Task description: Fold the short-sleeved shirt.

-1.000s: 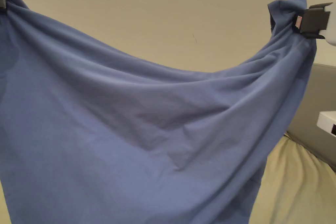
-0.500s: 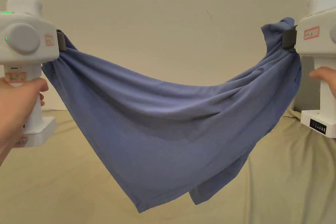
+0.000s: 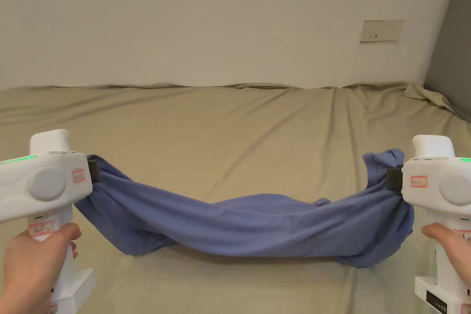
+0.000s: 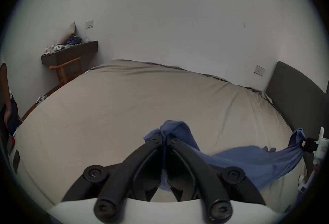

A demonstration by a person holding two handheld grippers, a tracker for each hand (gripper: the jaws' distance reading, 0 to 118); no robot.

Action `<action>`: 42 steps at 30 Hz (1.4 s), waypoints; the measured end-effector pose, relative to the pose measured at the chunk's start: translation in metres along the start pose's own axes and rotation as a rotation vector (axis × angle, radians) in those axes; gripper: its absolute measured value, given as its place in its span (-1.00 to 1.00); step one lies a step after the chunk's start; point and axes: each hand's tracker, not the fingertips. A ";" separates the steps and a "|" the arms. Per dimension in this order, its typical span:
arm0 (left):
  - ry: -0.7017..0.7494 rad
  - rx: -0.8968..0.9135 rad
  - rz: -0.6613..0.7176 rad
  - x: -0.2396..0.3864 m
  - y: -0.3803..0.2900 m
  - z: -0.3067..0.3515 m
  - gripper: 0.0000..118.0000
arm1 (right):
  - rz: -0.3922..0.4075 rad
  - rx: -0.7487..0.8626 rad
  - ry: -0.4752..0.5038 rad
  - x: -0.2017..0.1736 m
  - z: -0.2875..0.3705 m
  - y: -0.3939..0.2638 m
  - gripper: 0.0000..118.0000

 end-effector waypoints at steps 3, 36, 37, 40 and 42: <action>-0.013 0.001 -0.074 -0.010 -0.019 0.030 -0.97 | -0.019 0.014 0.028 0.009 0.026 -0.029 -0.83; 0.043 -0.152 -0.109 -0.134 -0.203 0.342 0.38 | 0.081 -0.083 0.036 0.031 0.343 -0.245 0.93; 0.063 -0.115 -0.118 -0.127 -0.193 0.367 0.38 | 0.090 -0.053 0.017 0.027 0.359 -0.237 0.93; 0.059 0.011 -0.106 -0.110 -0.169 0.423 0.38 | 0.088 0.070 0.036 0.011 0.399 -0.216 0.93; 0.067 0.126 -0.128 -0.091 -0.163 0.456 -0.05 | 0.115 0.152 0.065 -0.001 0.422 -0.209 0.61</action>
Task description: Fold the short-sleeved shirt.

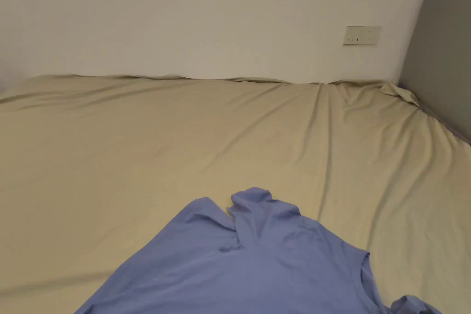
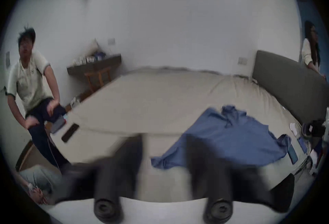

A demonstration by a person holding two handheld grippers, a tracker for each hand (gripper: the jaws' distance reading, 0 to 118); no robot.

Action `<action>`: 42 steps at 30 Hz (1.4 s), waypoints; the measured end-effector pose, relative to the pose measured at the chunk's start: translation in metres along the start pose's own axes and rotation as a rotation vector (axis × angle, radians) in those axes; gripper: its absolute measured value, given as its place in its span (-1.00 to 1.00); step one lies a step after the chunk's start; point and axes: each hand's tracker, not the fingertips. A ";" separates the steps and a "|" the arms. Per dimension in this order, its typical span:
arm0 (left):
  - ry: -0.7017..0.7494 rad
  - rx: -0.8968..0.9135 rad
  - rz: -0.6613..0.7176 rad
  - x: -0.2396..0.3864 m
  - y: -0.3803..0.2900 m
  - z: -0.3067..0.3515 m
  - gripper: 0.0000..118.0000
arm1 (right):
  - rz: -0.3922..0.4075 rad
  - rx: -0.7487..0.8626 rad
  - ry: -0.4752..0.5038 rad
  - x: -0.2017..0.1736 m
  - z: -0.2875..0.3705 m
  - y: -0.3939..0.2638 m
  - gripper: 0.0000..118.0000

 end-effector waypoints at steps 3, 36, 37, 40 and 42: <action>0.022 0.062 -0.056 0.014 0.008 0.013 -1.00 | -0.013 0.125 -0.119 -0.018 0.014 0.003 -0.95; -0.135 -0.535 0.222 -0.014 -0.127 -0.239 -0.96 | 0.110 -0.105 0.045 -0.050 -0.077 0.002 -0.95; -0.097 -0.500 0.249 -0.014 -0.127 -0.239 -0.96 | 0.109 -0.112 0.050 -0.051 -0.081 0.000 -0.95; -0.105 -0.539 0.197 -0.013 -0.128 -0.241 -0.96 | 0.125 -0.140 0.067 -0.056 -0.089 -0.003 -0.95; -0.104 -0.531 0.203 -0.015 -0.126 -0.236 -0.96 | 0.119 -0.151 0.081 -0.058 -0.096 -0.004 -0.95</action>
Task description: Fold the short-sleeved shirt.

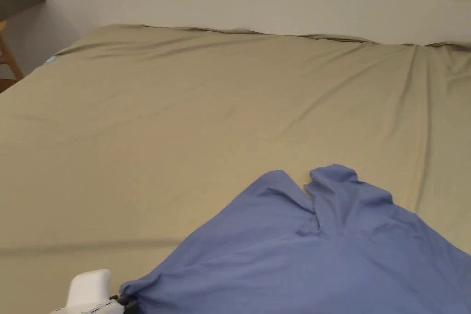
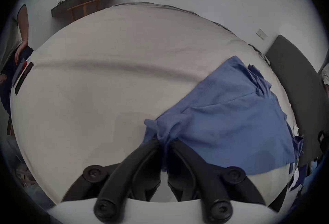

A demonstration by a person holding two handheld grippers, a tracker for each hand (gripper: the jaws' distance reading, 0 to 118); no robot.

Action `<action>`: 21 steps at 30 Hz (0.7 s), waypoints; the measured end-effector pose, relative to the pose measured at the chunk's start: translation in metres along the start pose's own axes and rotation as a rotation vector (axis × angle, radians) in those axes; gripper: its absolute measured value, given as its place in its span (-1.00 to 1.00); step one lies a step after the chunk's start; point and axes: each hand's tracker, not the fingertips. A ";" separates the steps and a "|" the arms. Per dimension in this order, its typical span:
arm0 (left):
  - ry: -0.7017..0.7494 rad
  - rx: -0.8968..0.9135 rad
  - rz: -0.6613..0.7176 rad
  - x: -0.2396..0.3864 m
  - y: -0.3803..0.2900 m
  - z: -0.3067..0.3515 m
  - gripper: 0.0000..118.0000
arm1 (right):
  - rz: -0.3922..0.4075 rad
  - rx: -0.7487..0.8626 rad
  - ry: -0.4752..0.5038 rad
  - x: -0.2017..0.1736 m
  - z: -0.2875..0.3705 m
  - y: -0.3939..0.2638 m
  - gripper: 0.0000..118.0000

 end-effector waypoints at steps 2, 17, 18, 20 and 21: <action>-0.004 0.015 0.007 0.001 0.000 0.003 -0.96 | -0.012 -0.007 0.023 0.001 -0.009 0.004 -0.95; -0.007 0.054 0.007 0.018 0.004 0.022 -0.95 | -0.157 -0.460 0.060 0.061 -0.352 0.103 0.99; -0.008 0.052 0.009 0.020 0.004 0.021 -0.96 | -0.167 -0.501 0.059 0.059 -0.371 0.101 0.87; -0.001 0.052 0.006 0.024 0.004 0.019 -0.95 | -0.153 -0.596 0.038 0.052 -0.398 0.094 0.41; 0.003 0.048 0.004 0.021 0.007 0.016 -0.96 | -0.121 -0.623 0.028 0.047 -0.402 0.089 0.32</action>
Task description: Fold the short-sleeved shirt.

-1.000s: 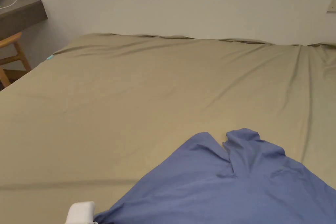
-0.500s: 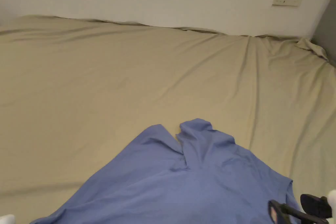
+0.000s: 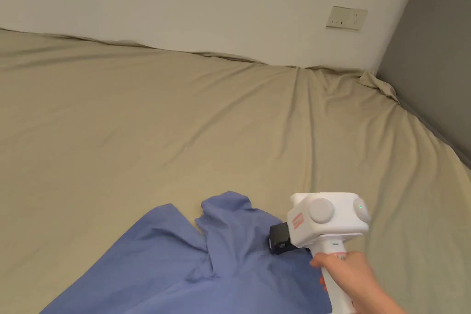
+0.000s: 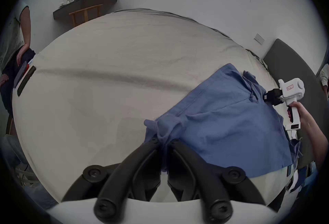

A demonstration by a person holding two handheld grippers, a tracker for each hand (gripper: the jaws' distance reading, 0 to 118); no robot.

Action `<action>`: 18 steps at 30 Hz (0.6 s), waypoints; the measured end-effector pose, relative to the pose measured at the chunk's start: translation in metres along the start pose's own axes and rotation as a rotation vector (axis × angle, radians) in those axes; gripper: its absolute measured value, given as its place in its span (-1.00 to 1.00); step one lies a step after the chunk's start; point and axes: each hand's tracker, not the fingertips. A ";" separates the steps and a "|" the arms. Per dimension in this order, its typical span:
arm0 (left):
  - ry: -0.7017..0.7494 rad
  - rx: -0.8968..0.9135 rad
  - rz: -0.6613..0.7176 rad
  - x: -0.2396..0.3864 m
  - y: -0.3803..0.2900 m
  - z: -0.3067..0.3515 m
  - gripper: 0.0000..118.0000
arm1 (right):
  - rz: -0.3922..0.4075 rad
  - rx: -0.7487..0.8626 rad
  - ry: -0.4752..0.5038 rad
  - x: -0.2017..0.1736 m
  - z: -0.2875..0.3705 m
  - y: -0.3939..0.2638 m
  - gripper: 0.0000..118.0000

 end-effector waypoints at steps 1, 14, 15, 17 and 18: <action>-0.003 -0.003 -0.003 0.001 0.000 -0.002 -0.96 | 0.032 0.062 -0.011 -0.002 0.011 -0.001 0.31; -0.074 0.122 -0.084 0.040 0.030 0.026 -0.96 | 0.107 0.430 -0.036 -0.008 0.135 -0.055 -0.91; -0.082 0.161 -0.097 0.047 0.040 0.038 -0.96 | 0.092 0.489 -0.030 -0.005 0.158 -0.064 -0.91; -0.144 0.232 -0.110 0.061 0.064 0.062 -0.96 | 0.071 0.610 -0.049 0.001 0.209 -0.081 -0.91; -0.190 0.283 -0.111 0.069 0.080 0.079 -0.96 | 0.073 0.687 -0.084 0.005 0.239 -0.089 -0.91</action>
